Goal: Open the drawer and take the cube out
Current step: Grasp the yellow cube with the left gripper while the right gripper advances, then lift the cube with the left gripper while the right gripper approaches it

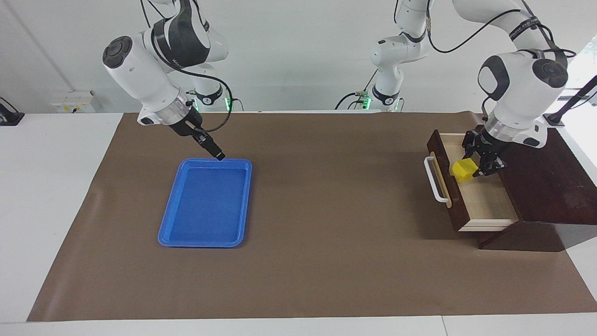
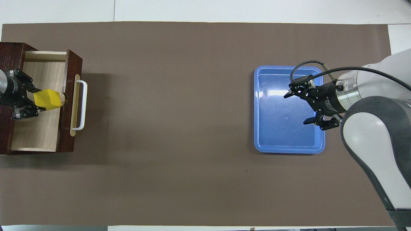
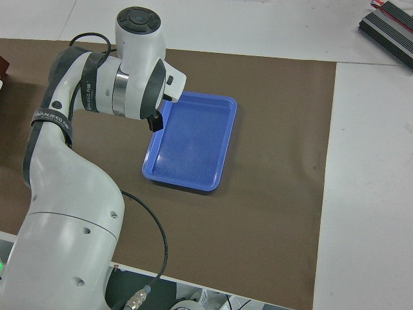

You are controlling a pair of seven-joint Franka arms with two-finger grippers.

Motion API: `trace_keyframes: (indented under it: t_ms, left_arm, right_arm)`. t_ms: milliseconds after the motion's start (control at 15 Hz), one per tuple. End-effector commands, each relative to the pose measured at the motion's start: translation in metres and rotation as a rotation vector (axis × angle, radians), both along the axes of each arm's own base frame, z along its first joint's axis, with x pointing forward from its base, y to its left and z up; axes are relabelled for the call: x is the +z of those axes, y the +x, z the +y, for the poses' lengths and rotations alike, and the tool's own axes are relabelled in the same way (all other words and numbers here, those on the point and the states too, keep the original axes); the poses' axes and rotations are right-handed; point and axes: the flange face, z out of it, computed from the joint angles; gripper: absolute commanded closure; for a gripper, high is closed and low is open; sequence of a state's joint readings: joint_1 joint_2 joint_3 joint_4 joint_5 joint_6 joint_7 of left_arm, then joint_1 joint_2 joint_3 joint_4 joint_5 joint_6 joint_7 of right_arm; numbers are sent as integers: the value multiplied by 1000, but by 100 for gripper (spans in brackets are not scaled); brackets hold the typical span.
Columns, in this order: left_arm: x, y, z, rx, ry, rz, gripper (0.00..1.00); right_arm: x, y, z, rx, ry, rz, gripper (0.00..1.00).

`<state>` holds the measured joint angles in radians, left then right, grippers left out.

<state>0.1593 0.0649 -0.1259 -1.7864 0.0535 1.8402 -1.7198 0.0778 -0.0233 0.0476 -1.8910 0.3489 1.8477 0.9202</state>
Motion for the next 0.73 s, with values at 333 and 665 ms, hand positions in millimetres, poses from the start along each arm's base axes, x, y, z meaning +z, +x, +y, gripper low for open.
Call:
trace_keyframes:
  t_ms: [333,665]
  left_arm:
    - [89,37,-89,-137,-93,61,100]
    - [88,16,-206,-309,-81,55,100]
  right_arm:
    - [4,1,38,-96,47,5,0]
    - [2,1,83,-186,89,1,0]
